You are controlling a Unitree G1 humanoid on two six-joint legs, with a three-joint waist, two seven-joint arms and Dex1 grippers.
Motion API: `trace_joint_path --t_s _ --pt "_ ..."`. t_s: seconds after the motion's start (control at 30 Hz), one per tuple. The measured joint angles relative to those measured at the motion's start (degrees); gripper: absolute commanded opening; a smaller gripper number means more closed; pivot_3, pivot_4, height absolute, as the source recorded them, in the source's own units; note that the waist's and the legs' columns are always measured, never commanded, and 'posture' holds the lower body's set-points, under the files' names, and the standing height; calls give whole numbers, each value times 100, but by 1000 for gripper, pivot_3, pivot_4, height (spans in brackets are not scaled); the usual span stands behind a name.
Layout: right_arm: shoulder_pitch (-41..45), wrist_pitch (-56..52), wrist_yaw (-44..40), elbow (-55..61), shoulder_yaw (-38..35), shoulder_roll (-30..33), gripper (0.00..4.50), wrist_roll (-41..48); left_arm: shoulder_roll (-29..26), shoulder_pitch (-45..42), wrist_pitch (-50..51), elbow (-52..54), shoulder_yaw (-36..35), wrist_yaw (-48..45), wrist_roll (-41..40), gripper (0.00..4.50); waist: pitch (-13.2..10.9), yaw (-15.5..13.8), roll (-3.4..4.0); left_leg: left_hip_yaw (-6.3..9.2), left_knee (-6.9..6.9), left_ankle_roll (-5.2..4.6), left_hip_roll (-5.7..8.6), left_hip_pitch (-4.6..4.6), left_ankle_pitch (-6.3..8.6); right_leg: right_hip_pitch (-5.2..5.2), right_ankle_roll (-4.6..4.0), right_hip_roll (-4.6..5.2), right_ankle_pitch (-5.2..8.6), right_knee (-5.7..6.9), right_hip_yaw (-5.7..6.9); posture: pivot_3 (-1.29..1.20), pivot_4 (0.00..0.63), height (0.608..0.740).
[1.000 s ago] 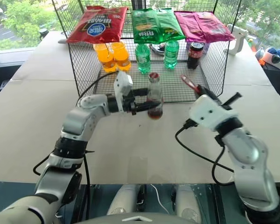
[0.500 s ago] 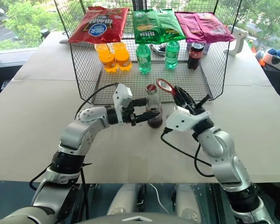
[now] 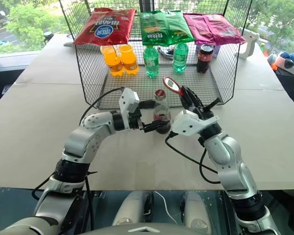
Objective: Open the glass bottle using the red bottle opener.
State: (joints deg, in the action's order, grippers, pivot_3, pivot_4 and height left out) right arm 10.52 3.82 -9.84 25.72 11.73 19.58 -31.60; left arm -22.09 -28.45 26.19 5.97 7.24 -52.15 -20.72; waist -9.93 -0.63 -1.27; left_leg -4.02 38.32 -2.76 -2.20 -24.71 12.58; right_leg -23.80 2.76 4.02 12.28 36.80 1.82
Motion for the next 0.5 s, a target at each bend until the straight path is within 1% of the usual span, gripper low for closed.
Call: trace_joint_path --t_s 0.27,0.4,0.47,0.5 --pt "9 -98 -36 -68 -4 -29 0 -35 13 -327 -115 -39 -90 9 -48 4432 0 0 0 -1 0 1 0 0 0 0 0 0 0 1 0 0 150 740" --pt "8 -107 -39 -68 -48 -27 0 -44 12 -335 -128 -39 -104 1 -83 4432 0 1 0 -1 0 1 0 0 -1 0 2 0 -1 1 -1 0 150 740" --pt "5 -107 -40 -68 -57 -27 0 -44 13 -334 -128 -39 -103 -9 -99 3924 0 0 0 -1 0 1 0 0 0 0 1 0 -1 1 0 0 150 740" --pt "-1 -107 -42 -68 -71 -26 0 -45 13 -335 -128 -39 -102 -14 -116 3557 0 0 0 -1 0 1 0 0 -1 0 1 0 0 1 0 0 150 740"
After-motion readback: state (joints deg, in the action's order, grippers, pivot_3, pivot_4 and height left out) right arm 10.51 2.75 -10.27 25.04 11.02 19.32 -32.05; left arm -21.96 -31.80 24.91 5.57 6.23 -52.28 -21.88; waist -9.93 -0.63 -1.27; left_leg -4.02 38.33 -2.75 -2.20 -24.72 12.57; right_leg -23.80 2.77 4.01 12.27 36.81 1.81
